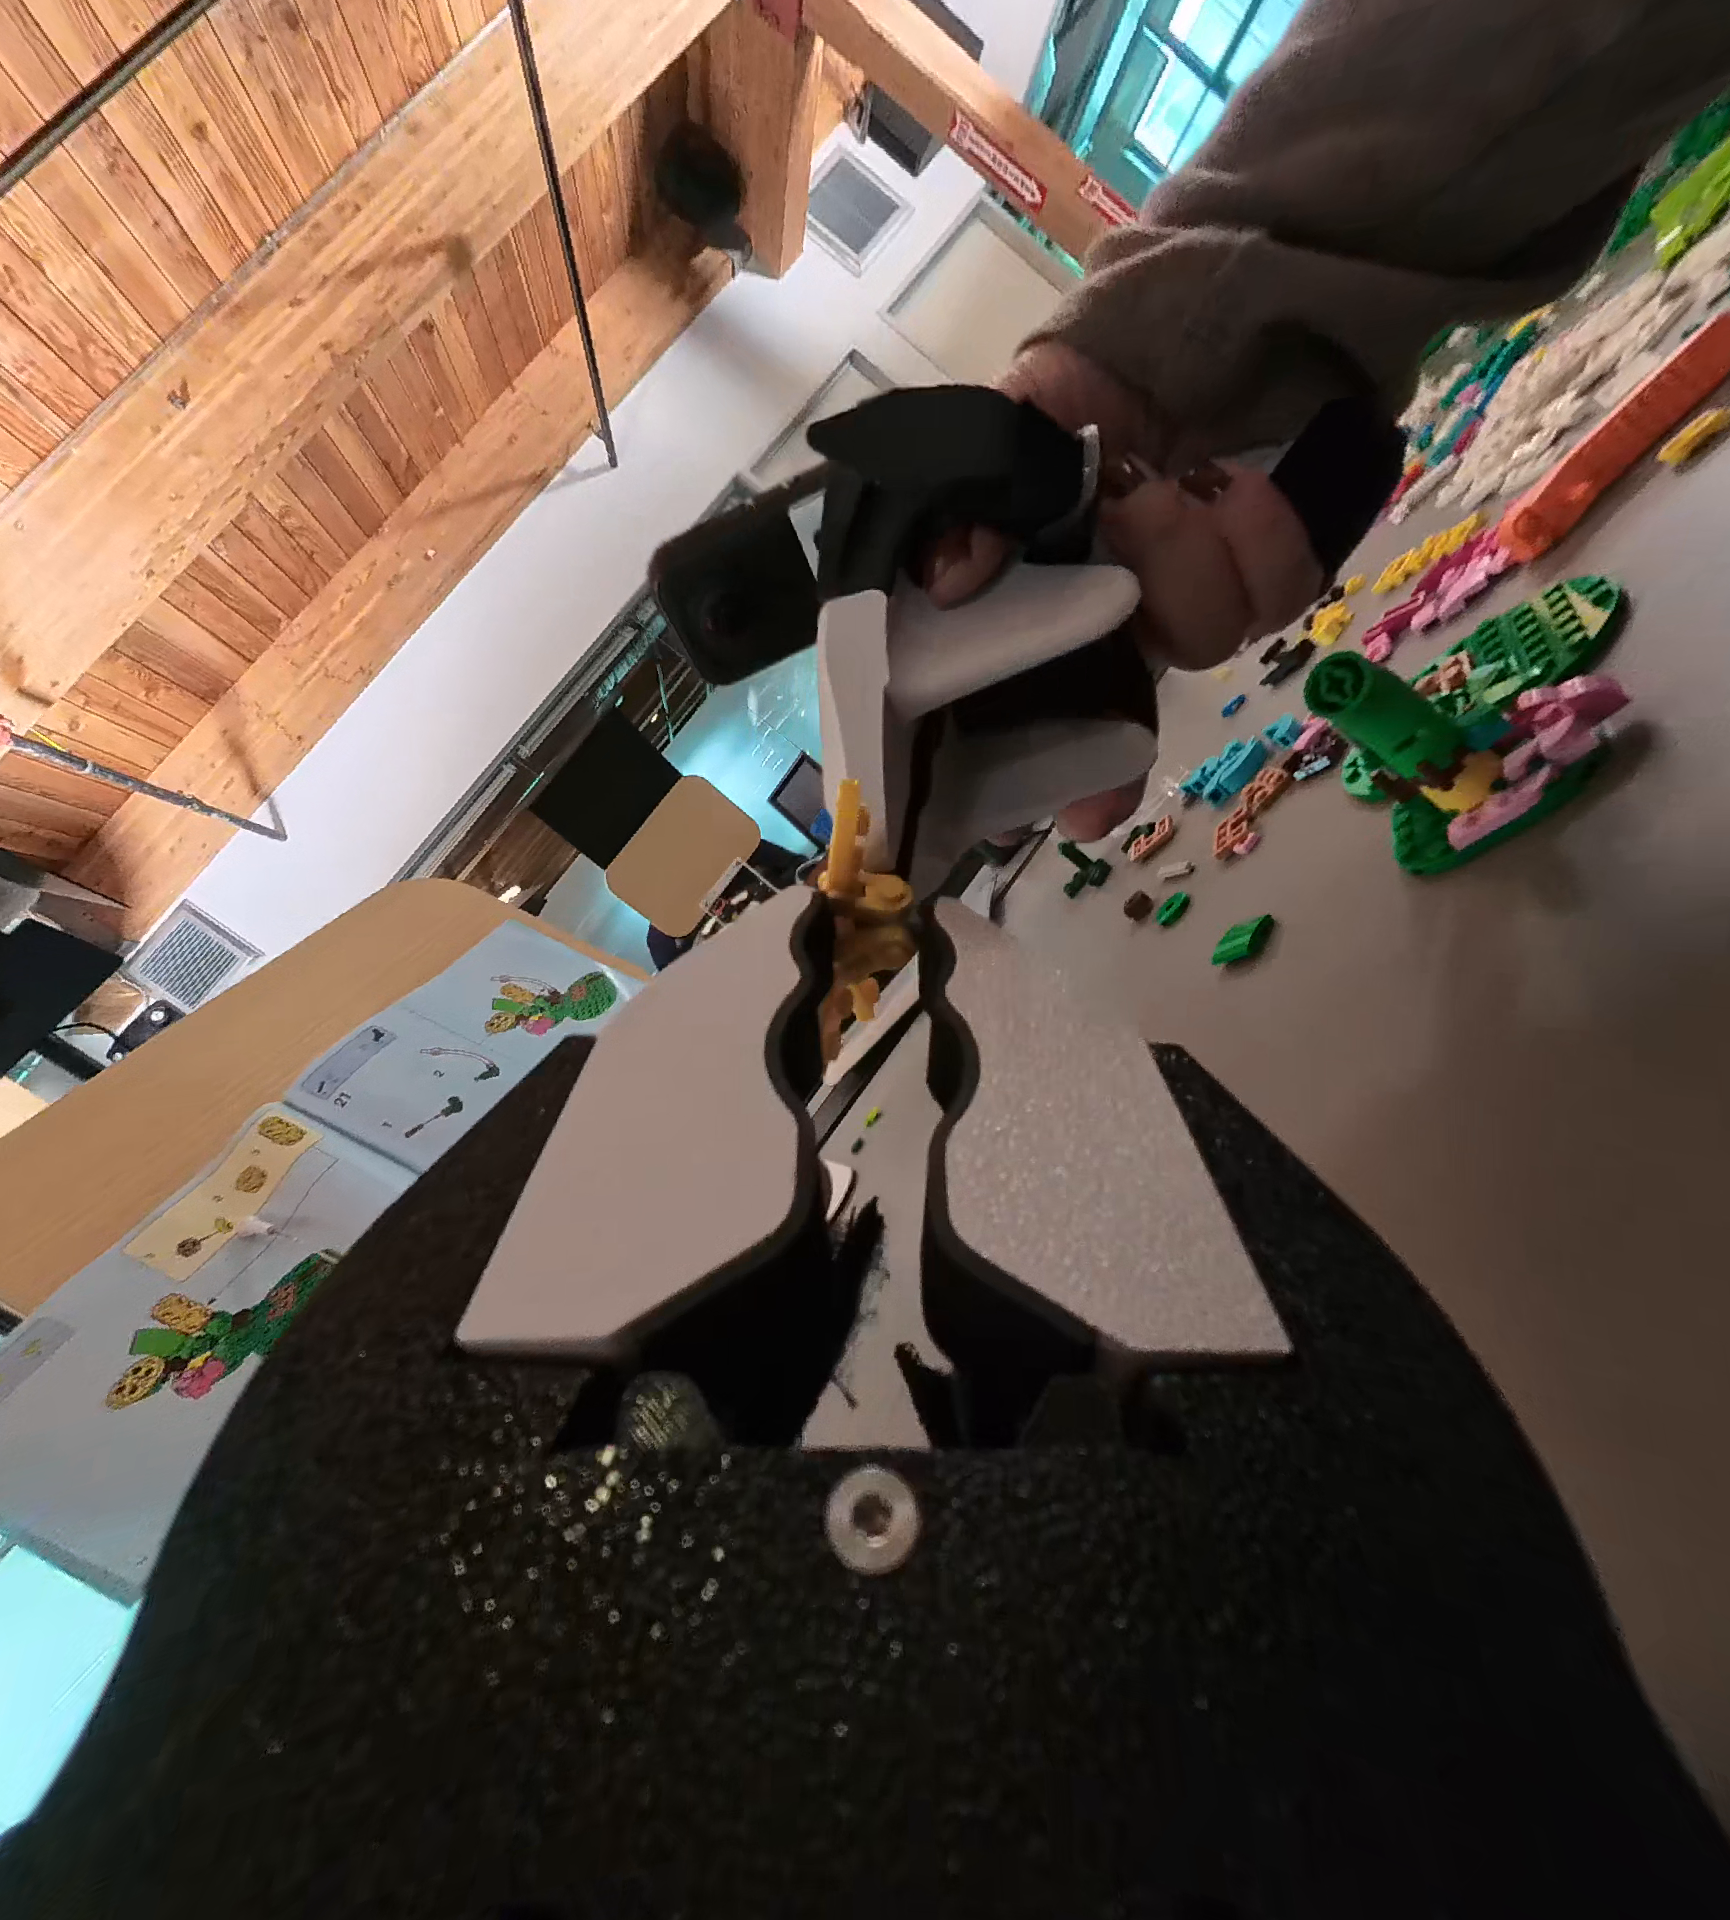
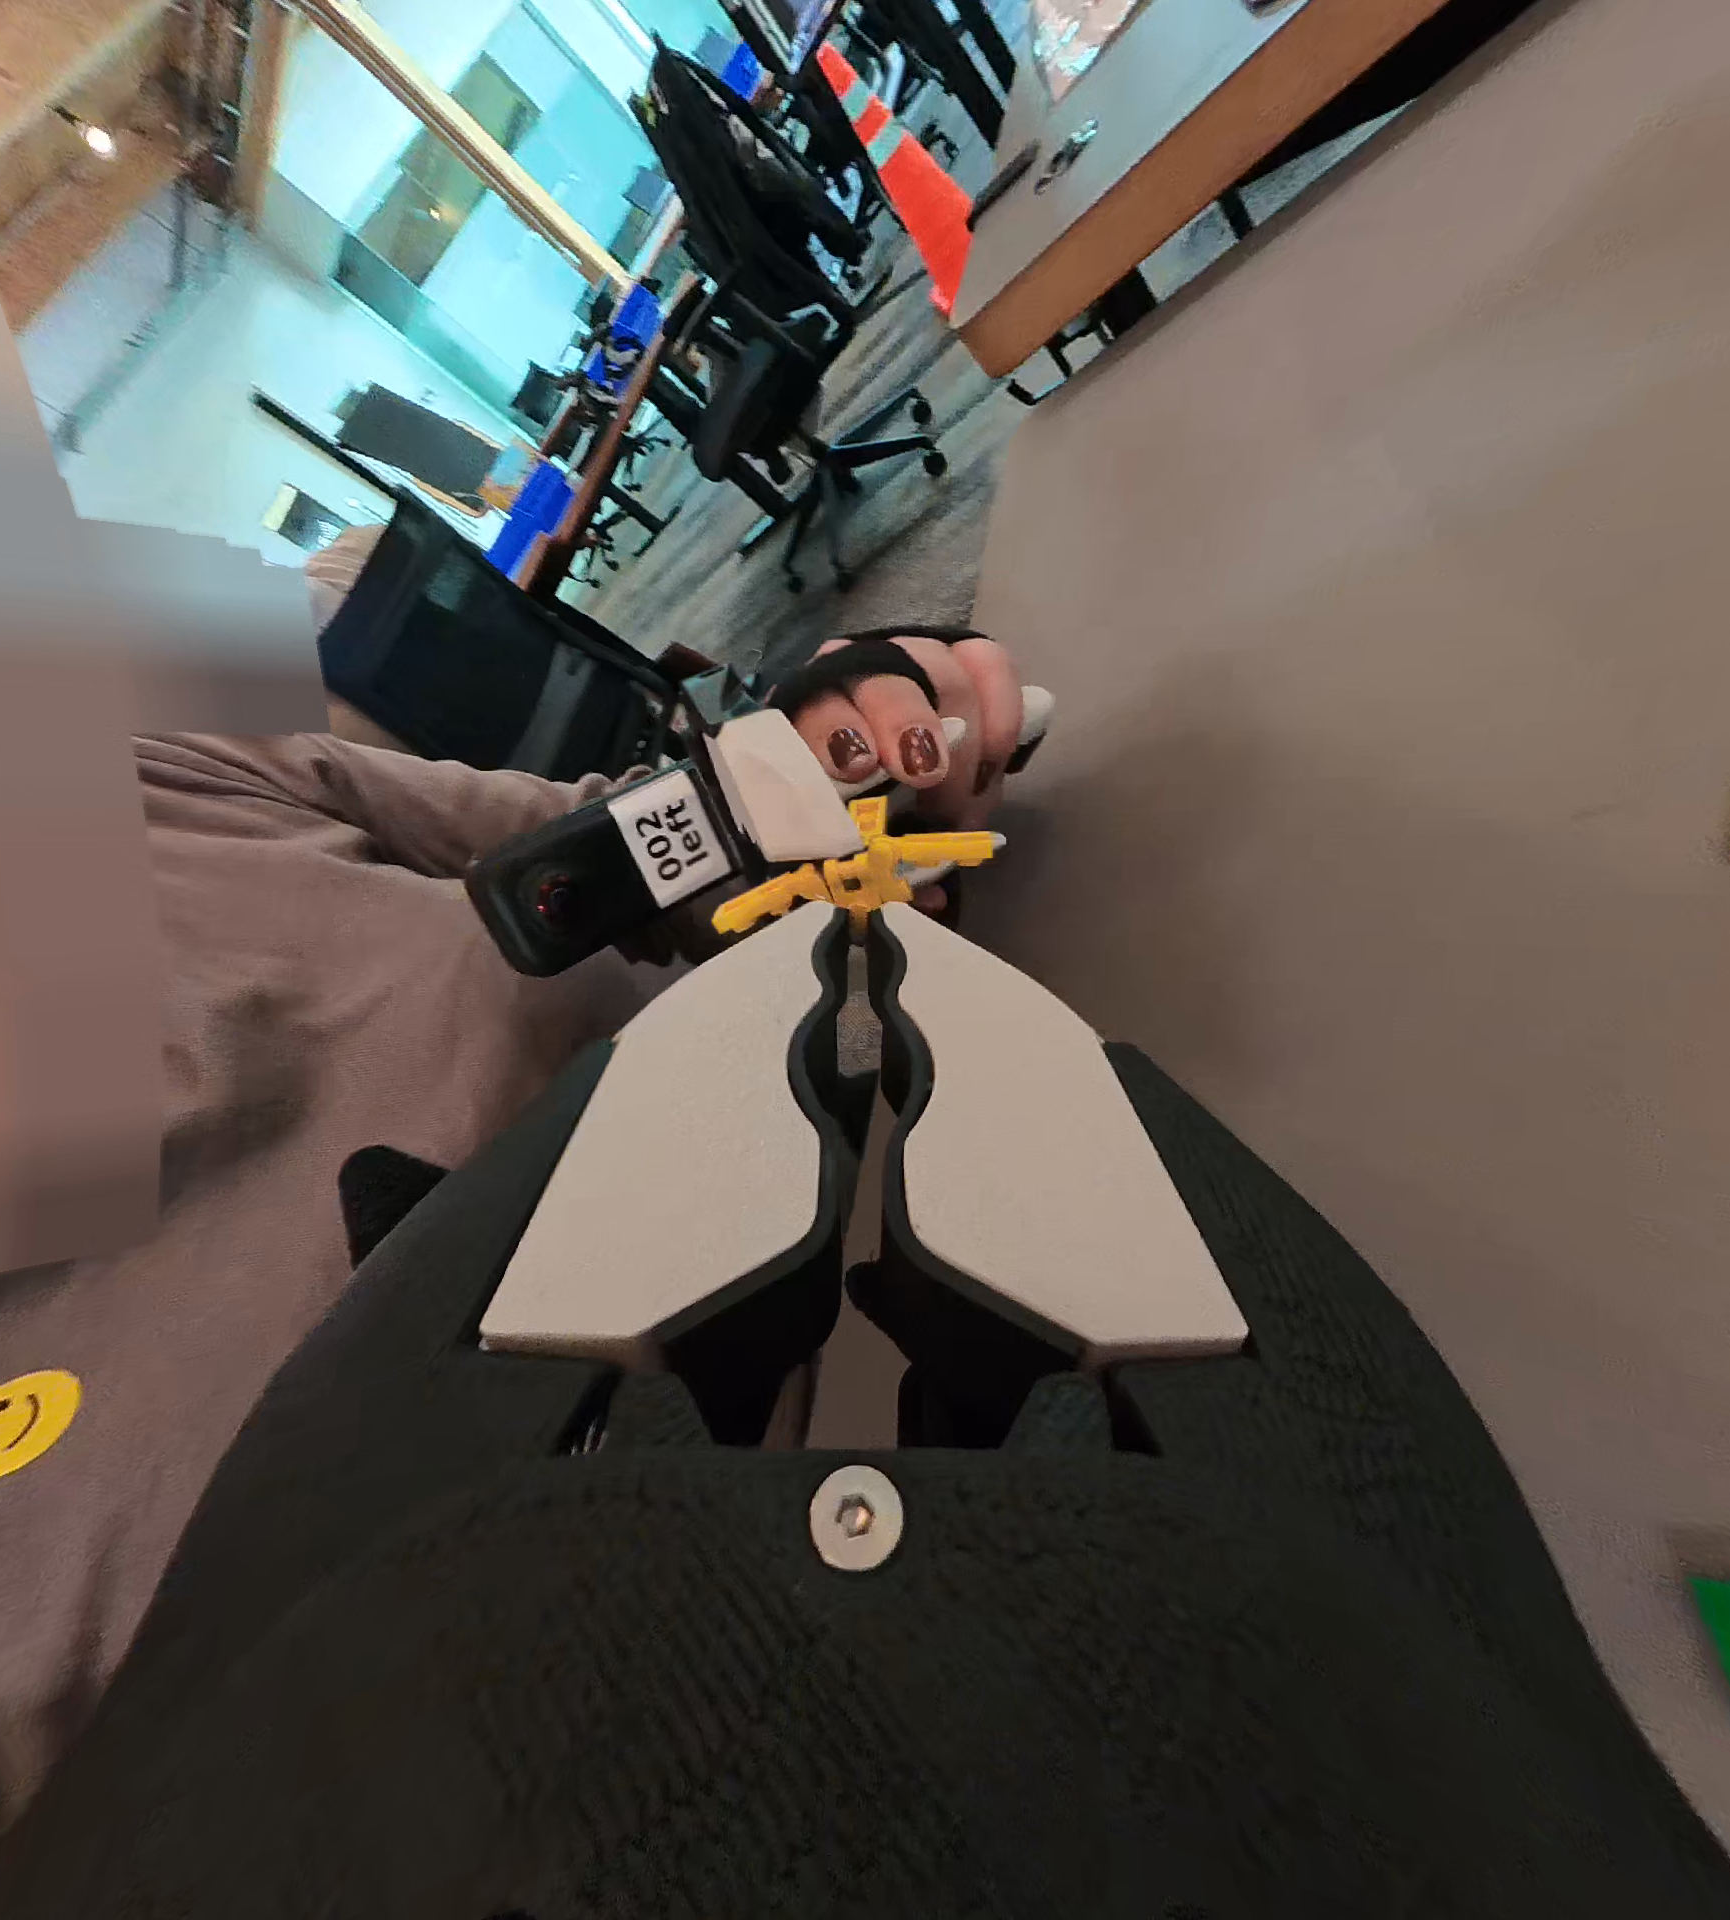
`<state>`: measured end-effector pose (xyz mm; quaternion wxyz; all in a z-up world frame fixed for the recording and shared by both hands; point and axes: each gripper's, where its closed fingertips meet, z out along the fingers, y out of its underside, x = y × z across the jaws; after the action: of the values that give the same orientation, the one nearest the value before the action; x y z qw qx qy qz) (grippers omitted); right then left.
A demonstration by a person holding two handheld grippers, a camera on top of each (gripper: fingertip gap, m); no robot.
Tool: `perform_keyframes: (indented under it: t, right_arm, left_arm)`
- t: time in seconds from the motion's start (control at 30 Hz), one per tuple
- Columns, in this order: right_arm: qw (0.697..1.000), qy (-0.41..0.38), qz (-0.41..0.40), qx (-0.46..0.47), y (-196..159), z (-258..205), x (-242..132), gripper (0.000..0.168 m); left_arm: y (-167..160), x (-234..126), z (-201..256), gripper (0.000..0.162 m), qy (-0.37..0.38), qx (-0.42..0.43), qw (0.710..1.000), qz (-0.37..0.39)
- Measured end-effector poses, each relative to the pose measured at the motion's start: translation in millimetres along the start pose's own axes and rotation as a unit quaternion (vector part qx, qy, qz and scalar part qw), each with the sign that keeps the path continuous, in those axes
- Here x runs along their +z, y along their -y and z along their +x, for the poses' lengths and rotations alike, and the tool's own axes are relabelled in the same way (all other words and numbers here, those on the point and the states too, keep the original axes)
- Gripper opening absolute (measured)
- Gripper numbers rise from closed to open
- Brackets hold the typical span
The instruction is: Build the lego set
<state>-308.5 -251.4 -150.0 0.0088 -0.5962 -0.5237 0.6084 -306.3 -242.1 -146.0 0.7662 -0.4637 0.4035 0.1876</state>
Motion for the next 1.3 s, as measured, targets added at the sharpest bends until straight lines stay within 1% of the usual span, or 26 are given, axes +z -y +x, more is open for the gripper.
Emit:
perform_keyframes:
  t: [0.1,0.3,0.63,0.73,0.87,0.93,1.0,1.07,1.13,1.17,1.23,1.3]
  right_arm:
    - [1.000,0.016,0.009,0.006,2,-3,1,0.001]
    - [1.000,0.015,0.021,0.001,6,-6,2,0.001]
    - [0.996,0.006,0.084,-0.017,15,-7,3,0.001]
    - [0.995,0.013,0.101,-0.011,15,-10,3,0.000]
    - [0.991,0.026,0.134,-0.009,21,-15,4,0.001]
    - [0.987,0.017,0.152,-0.045,26,-21,3,0.016]
    - [0.980,-0.019,0.168,-0.108,30,-25,0,0.025]
    - [0.957,-0.100,0.174,-0.210,33,-25,-3,0.032]
    - [0.911,-0.205,0.160,-0.319,35,-20,-8,0.037]
    - [0.880,-0.257,0.149,-0.370,37,-18,-9,0.040]
    - [0.806,-0.345,0.113,-0.468,39,-16,-11,0.044]
    - [0.731,-0.398,0.092,-0.546,43,-23,-7,0.044]
  left_arm:
    - [2,-1,-3,0.015,0.004,-0.009,1.000,0.009]
    - [3,-2,-8,0.015,0.018,-0.021,1.000,0.011]
    - [2,0,-16,0.015,0.039,-0.061,0.997,0.004]
    - [4,-1,-17,0.015,0.034,-0.082,0.996,0.017]
    - [4,-2,-24,0.015,0.020,-0.137,0.990,0.039]
    - [1,0,-28,0.016,0.022,-0.148,0.988,0.030]
    - [-1,1,-31,0.016,0.018,-0.180,0.983,0.020]
    - [-2,3,-38,0.016,0.018,-0.246,0.969,0.018]
    - [-3,5,-47,0.016,0.014,-0.333,0.943,0.022]
    - [-1,6,-50,0.016,0.002,-0.381,0.924,0.028]
    - [4,6,-57,0.016,-0.018,-0.475,0.878,0.055]
    - [11,6,-63,0.016,-0.040,-0.561,0.822,0.088]
